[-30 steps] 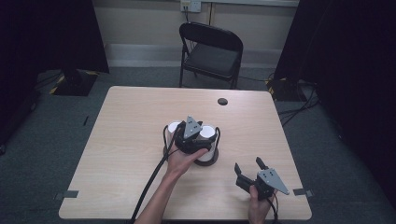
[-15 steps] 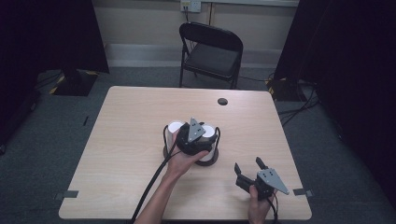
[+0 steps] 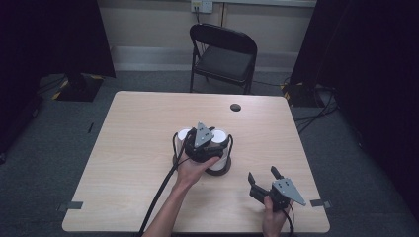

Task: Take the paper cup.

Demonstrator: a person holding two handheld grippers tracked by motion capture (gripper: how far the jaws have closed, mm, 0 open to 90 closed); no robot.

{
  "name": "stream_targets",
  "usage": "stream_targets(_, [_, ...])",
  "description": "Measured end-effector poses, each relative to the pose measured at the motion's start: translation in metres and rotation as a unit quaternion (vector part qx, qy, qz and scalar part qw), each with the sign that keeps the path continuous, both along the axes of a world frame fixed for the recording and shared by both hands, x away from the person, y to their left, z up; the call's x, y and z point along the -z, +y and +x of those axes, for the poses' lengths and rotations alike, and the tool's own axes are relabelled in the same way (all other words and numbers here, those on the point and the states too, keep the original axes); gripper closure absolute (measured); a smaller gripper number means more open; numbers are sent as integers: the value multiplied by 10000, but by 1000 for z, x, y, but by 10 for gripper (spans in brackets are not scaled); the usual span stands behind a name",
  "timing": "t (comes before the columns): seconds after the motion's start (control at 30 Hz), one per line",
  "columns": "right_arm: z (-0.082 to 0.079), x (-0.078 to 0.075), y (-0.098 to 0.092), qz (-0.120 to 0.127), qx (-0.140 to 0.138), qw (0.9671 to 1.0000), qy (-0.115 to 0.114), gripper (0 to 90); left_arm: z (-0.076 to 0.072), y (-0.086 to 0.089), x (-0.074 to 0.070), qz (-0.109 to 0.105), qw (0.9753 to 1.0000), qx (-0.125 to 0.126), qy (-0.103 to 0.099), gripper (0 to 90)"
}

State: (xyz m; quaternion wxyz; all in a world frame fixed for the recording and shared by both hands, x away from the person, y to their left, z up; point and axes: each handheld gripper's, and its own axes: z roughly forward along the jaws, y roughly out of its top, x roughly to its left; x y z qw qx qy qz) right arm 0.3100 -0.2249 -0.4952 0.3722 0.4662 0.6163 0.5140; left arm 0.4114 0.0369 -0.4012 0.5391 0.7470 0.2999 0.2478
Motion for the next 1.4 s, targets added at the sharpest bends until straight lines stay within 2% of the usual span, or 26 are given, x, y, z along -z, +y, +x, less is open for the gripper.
stream_targets(0.4, [0, 0, 0, 5, -9, 10000, -1, 136, 0, 2, -3, -81, 10000, -26, 49, 340])
stream_targets(0.57, [0, 0, 0, 4, -14, 10000, 0, 136, -1, 1, -5, -198, 9998, -78, 22, 342])
stream_targets(0.8, [0, 0, 0, 19, -30, 10000, 3, 136, -1, 4, -8, -372, 9992, -100, 91, 341])
stream_targets(0.93, [0, 0, -1, 33, -30, 10000, -4, 137, -1, 5, -9, -394, 9992, -67, 100, 341])
stream_targets(1.03, [0, 0, -1, 21, -32, 10000, -8, 137, -1, 7, -11, -514, 9986, -96, 113, 341])
stream_targets(1.27, [0, 0, -1, 17, -50, 10000, -6, 137, -3, 8, -16, -619, 9980, -89, 14, 341])
stream_targets(1.4, [0, 0, -1, 27, -56, 10000, -3, 140, -5, 10, -20, -635, 9979, -75, -115, 341])
